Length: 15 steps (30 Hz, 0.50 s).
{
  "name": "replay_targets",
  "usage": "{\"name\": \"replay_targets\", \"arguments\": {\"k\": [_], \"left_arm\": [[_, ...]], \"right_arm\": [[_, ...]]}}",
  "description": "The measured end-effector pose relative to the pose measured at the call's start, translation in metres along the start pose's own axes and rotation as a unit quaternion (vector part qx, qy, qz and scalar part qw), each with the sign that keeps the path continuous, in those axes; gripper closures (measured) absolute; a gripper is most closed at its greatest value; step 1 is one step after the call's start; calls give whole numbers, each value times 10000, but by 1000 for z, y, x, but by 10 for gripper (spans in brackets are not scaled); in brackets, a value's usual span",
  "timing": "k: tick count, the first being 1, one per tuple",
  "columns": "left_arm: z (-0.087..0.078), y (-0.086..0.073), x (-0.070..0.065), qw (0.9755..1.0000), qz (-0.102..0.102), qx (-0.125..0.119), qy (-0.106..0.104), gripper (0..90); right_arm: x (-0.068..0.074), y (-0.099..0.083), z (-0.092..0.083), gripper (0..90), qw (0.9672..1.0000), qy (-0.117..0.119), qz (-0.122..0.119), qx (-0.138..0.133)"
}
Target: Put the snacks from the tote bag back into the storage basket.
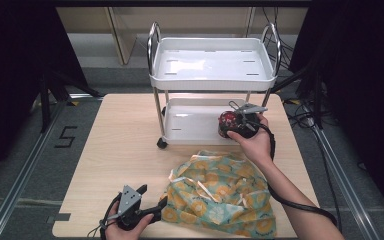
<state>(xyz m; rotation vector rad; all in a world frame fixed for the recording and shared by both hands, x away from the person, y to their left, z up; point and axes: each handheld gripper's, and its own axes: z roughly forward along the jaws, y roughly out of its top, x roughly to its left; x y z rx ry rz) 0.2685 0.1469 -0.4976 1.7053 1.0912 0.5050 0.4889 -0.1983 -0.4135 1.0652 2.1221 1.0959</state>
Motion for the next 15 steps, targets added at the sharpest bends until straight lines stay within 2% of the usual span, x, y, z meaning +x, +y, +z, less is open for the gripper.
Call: {"name": "replay_targets", "arguments": {"k": [5,6,9,10,11,12,15], "left_arm": [[0,0,-1,10000,-69,-45,-1,189],[0,0,0,10000,3,3,0,189],[0,0,0,10000,3,3,-4,188],[0,0,0,10000,3,5,-6,189],[0,0,0,10000,1,2,-6,188],[0,0,0,10000,2,4,-6,188],[0,0,1,10000,9,10,-4,188]], "right_arm": [[0,1,1,262,10000,-15,13,-14],[0,1,1,262,10000,-21,11,-18],[-1,0,2,262,10000,-47,-63,-29],[0,0,2,262,10000,-51,64,-37],[-1,-1,3,262,10000,-62,-32,-38],[-1,-1,3,262,10000,-38,43,4],[0,-2,4,262,10000,-60,61,-34]]}}
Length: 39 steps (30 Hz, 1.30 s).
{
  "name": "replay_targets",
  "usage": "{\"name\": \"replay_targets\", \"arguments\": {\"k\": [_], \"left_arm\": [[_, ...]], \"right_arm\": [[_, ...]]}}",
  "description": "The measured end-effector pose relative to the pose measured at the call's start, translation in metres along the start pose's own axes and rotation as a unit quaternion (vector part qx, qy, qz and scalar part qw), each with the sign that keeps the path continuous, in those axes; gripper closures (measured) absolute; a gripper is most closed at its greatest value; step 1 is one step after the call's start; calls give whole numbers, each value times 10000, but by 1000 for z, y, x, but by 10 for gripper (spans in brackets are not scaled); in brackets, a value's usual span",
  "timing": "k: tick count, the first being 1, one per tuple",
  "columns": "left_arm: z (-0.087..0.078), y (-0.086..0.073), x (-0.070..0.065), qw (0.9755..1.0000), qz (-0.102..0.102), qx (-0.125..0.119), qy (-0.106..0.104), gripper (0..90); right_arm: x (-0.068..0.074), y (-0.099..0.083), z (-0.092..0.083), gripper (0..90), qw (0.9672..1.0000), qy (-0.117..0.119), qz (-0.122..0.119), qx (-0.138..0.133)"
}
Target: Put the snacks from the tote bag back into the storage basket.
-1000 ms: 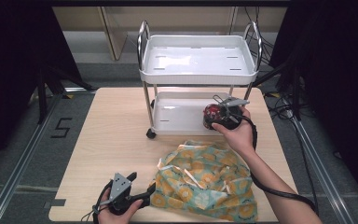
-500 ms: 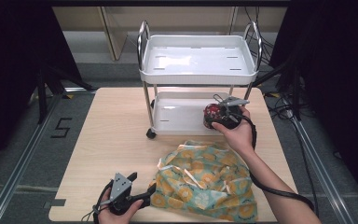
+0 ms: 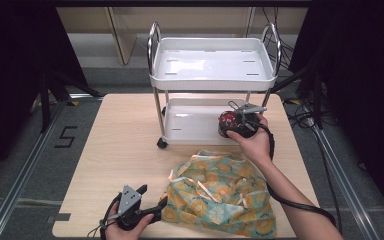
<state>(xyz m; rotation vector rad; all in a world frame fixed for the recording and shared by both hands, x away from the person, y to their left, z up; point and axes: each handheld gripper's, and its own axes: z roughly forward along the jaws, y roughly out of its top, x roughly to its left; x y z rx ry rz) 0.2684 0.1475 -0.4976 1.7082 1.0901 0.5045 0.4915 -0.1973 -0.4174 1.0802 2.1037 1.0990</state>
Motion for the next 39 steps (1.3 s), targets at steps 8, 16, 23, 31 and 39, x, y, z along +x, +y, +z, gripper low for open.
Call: {"name": "replay_targets", "arguments": {"k": [8,16,23,31,39], "left_arm": [[0,0,0,10000,-20,5,5,188],[0,0,0,10000,-14,8,5,187],[0,0,0,10000,-15,12,7,188],[1,0,-1,10000,-62,-28,-3,187],[1,0,-1,10000,-63,-28,-2,187]], "right_arm": [[0,-5,4,262,10000,-25,-13,51],[0,-9,9,261,10000,-47,-60,46],[1,-10,9,261,9999,-15,71,95],[0,-13,12,261,9999,-52,-16,129],[0,-17,16,261,9998,-46,69,188]]}}
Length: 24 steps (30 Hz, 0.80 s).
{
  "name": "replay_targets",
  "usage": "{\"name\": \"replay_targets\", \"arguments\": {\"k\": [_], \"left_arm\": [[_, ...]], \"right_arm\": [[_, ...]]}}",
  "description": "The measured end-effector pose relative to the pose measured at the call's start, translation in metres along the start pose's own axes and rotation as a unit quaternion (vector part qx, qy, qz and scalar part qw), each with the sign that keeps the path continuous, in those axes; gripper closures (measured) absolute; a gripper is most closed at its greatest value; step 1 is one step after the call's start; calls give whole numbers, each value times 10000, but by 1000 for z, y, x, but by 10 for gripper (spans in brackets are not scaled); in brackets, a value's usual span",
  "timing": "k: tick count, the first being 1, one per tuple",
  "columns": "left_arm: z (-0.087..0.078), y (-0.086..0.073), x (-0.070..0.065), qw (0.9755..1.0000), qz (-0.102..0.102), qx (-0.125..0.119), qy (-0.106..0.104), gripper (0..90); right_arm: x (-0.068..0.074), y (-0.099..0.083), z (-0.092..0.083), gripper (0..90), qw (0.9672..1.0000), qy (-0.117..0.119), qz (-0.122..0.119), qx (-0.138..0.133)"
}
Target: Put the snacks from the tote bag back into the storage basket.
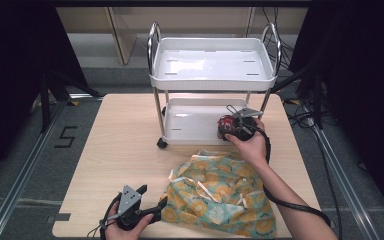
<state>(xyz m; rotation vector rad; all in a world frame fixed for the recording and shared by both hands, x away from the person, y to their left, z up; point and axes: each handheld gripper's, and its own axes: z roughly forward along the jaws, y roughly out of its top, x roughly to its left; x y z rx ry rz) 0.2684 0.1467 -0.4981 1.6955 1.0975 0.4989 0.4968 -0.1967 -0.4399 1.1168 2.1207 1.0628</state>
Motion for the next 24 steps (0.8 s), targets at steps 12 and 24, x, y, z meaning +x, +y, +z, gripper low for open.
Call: {"name": "replay_targets", "arguments": {"k": [12,24], "left_arm": [[1,0,0,10000,-13,-32,-26,186],[1,0,0,10000,54,66,6,186]], "right_arm": [[1,-3,5,260,9999,-19,118,-58],[5,-3,2,232,9998,15,194,-100]]}}
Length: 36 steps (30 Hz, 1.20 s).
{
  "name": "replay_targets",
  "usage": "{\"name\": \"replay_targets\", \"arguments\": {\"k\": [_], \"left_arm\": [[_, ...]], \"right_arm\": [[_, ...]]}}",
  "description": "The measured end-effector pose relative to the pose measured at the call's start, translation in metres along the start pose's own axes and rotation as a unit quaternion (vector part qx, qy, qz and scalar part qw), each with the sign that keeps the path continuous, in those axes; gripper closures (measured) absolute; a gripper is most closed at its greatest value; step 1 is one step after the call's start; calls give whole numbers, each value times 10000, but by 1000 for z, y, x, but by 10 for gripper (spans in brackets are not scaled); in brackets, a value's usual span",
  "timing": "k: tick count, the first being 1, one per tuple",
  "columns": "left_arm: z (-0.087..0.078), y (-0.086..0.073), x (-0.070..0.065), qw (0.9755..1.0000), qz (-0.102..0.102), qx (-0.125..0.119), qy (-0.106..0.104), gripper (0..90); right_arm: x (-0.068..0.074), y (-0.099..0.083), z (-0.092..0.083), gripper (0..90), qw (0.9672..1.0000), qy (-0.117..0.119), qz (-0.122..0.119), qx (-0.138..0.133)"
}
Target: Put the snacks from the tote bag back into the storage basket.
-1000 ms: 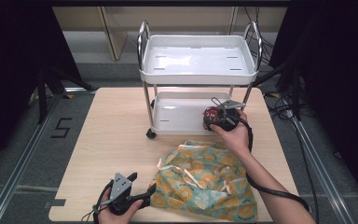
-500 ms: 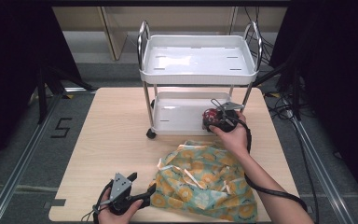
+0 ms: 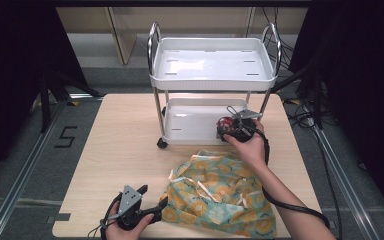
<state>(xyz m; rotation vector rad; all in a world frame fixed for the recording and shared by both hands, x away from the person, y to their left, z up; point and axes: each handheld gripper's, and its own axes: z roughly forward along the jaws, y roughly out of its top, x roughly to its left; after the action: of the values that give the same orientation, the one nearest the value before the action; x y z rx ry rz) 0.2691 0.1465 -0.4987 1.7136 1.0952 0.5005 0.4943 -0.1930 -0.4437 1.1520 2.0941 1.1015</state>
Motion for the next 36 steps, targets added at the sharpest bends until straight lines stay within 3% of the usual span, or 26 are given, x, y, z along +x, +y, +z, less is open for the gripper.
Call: {"name": "replay_targets", "arguments": {"k": [1,4,5,7,8,9,13,14,16,17,18,20,24,25,27,29,31,32,33,34,35,36], "left_arm": [[0,0,0,10000,2,17,10,186],[0,0,0,10000,-12,9,19,185],[0,0,0,10000,-27,-4,14,186],[0,0,0,10000,-7,-7,11,186],[0,0,0,10000,-15,-18,9,185],[0,0,0,10000,-9,-8,16,186],[0,0,0,10000,6,-18,7,186],[-1,0,0,10000,9,-10,20,185],[-1,0,0,10000,-10,-15,28,185],[-1,0,0,10000,-7,-12,36,186],[-1,0,0,10000,-5,-12,31,185],[-1,0,0,10000,-8,-11,31,185],[0,0,0,10000,9,-41,-12,185],[-1,0,0,10000,34,10,33,185],[-1,0,0,10000,30,-5,25,185],[0,0,0,10000,13,-50,-11,185],[0,0,0,10000,19,-4,47,185],[0,0,0,10000,21,-17,40,185],[0,0,0,10000,16,-21,36,185],[0,0,-1,10000,13,-23,35,185],[0,0,-1,10000,12,-22,36,185],[0,0,-1,10000,12,-25,40,185]], "right_arm": [[0,0,1,220,9999,-49,-120,-43],[4,1,-1,201,9999,-68,-36,-95],[8,1,-1,199,9998,-120,123,-81],[5,2,-3,194,9998,-125,-20,-138],[8,2,-4,194,9997,-154,74,-155],[7,2,-6,194,9997,-149,-23,-197],[11,5,-14,194,9997,-99,70,-222],[10,5,-16,194,9996,-66,-70,-259],[12,6,-21,194,9995,-69,-99,-297],[11,7,-24,195,9990,-64,-254,-368],[13,6,-27,195,9994,-45,-92,-320],[13,6,-34,195,9991,38,-226,-367],[13,3,-46,204,9989,93,-266,-379],[16,1,-50,208,9991,103,-153,-373],[15,-2,-56,213,9986,145,-290,-423],[18,-7,-63,219,9990,221,-146,-372],[15,-12,-67,226,9980,203,-372,-463],[17,-15,-69,230,9982,241,-279,-470],[15,-17,-72,233,9977,245,-396,-483],[17,-20,-75,234,9982,287,-299,-429],[15,-23,-77,234,9974,286,-439,-494],[16,-25,-79,234,9974,306,-433,-486]]}}
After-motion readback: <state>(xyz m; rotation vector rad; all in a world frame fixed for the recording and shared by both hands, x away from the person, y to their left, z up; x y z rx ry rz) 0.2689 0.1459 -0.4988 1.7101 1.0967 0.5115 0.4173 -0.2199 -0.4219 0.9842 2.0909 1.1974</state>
